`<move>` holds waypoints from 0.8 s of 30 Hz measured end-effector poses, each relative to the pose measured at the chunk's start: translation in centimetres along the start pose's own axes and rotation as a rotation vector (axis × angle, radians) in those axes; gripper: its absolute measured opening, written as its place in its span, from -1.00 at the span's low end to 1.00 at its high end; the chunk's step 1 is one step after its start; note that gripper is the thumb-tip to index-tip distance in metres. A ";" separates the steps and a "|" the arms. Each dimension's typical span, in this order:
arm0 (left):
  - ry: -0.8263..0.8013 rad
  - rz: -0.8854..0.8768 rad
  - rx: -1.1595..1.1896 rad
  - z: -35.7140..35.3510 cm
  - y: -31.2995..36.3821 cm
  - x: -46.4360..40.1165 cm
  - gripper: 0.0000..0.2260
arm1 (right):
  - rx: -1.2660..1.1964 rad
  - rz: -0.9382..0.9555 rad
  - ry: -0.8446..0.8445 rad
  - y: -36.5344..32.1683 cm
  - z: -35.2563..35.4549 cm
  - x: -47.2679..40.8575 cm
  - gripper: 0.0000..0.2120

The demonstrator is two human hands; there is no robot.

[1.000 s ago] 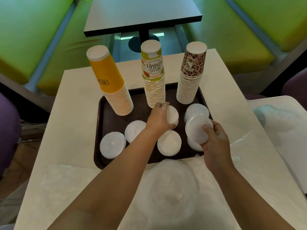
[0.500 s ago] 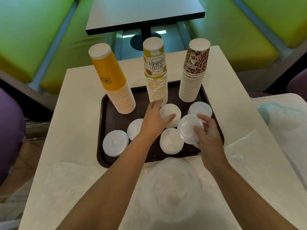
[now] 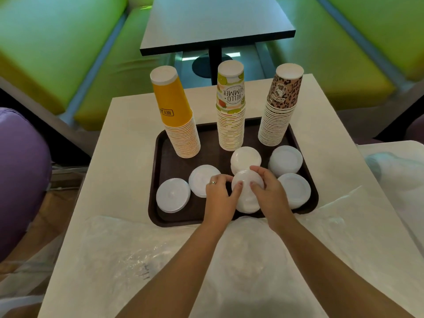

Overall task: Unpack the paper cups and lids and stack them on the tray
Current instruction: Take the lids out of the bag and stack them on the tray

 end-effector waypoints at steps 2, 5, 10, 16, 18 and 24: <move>0.028 0.013 -0.007 -0.1 -0.1 -0.2 -0.83 | 0.020 0.026 0.018 -0.1 0.0 0.2 -0.63; 0.029 0.038 -0.031 -0.4 0.1 -0.6 -0.84 | 0.093 0.056 0.069 0.0 0.2 0.3 -0.62; -0.005 0.088 -0.034 -0.8 -0.2 -0.8 -0.86 | 0.262 0.076 0.031 0.9 -0.4 0.7 -0.56; -0.020 0.068 0.035 -1.5 -0.8 -0.5 -0.84 | 0.355 0.128 0.027 1.4 -0.7 1.0 -0.53; -0.027 0.050 0.057 -1.7 -0.7 -0.4 -0.79 | 0.359 0.127 0.028 1.6 -0.8 1.0 -0.50; -0.033 0.148 0.223 -2.6 -0.3 0.0 -0.70 | 0.283 0.005 -0.014 1.9 -1.2 1.0 -0.42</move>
Point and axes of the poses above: each hand's wrist, its own x-axis away from the middle knuckle, its own z-axis out of the back of the hand, y = z × x, the point moved 2 cm from there along -x, towards the middle knuckle
